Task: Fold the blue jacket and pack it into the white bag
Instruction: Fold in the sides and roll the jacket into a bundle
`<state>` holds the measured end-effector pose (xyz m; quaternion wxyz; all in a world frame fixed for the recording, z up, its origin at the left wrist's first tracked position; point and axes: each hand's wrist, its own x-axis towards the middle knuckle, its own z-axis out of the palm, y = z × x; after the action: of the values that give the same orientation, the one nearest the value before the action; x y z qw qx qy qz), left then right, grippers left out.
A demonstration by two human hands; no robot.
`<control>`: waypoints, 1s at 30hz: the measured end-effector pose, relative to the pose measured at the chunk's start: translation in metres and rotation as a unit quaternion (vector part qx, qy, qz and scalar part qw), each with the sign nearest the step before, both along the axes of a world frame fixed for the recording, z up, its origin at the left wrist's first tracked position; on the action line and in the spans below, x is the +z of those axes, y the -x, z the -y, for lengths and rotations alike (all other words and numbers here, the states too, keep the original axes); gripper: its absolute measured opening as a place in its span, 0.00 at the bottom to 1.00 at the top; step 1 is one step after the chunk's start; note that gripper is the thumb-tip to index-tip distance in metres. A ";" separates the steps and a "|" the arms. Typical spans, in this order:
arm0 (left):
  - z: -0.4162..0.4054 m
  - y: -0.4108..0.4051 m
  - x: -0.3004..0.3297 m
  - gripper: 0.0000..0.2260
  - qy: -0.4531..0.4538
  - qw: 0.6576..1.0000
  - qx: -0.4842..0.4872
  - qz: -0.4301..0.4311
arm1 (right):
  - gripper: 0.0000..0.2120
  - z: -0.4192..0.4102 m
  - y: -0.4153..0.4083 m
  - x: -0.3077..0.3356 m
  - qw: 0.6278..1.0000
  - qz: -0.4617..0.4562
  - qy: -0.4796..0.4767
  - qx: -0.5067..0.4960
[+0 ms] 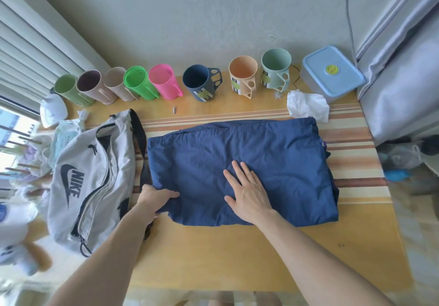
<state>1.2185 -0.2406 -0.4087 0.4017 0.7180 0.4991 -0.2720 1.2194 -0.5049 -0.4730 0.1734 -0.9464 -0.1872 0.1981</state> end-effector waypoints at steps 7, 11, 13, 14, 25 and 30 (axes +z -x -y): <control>0.030 -0.002 0.058 0.14 0.169 0.965 0.065 0.187 | 0.31 -0.001 -0.002 0.005 1.000 -0.018 -0.020 -0.008; 0.094 -0.012 0.086 0.10 0.093 0.943 -0.126 0.295 | 0.23 0.020 -0.017 0.052 0.846 -0.252 -0.377 -0.281; 0.131 -0.019 0.083 0.11 0.060 0.901 -0.266 0.337 | 0.21 0.043 -0.020 0.086 0.736 -0.277 -0.491 -0.375; 0.153 -0.021 0.078 0.12 0.059 0.875 -0.325 0.353 | 0.20 0.057 -0.020 0.101 0.708 -0.270 -0.518 -0.396; 0.269 -0.008 0.022 0.19 0.099 0.752 -0.542 0.363 | 0.29 0.190 -0.017 0.082 0.823 -0.063 -0.225 -0.517; 0.215 -0.017 -0.019 0.22 -0.263 0.751 -0.463 0.390 | 0.18 0.163 -0.008 0.061 0.895 0.228 -0.105 -0.369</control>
<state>1.2356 -0.4552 -0.4281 0.1816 0.9822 -0.0429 0.0214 1.2272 -0.6678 -0.4124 0.2853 -0.9428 0.1219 -0.1219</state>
